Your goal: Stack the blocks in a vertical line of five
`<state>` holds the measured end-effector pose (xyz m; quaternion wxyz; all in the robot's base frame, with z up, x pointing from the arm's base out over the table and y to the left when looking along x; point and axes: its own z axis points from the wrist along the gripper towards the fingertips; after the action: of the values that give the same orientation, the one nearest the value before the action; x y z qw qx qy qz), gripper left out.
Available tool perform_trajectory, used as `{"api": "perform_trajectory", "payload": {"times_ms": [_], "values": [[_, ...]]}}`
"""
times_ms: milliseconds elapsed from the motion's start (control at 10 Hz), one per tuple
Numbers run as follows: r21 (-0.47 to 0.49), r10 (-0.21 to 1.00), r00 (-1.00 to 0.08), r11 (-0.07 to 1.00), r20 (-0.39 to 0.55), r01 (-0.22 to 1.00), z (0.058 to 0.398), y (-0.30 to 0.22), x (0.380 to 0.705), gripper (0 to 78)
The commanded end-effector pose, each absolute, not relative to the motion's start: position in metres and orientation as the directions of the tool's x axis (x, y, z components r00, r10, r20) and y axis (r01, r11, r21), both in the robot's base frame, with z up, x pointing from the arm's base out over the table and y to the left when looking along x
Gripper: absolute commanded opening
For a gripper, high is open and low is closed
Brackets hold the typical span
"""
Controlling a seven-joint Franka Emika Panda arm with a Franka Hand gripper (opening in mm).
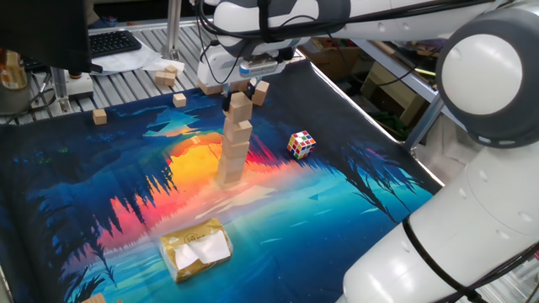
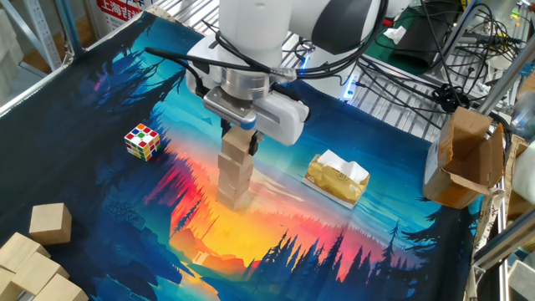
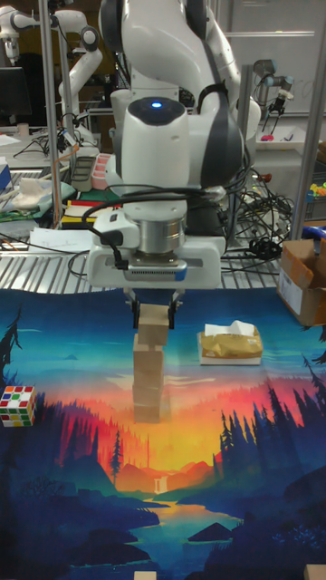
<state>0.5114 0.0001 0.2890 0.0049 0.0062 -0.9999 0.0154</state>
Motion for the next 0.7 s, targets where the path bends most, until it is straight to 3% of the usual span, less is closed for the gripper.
{"api": "perform_trajectory", "payload": {"times_ms": [100, 700], "values": [[-0.029, -0.034, -0.999, 0.999, 0.001, -0.034, 0.2907, -0.0098, 0.5101, 1.2], [-0.027, -0.033, -0.999, 0.999, -0.007, -0.033, 0.2855, -0.0112, 0.5022, 1.2]]}}
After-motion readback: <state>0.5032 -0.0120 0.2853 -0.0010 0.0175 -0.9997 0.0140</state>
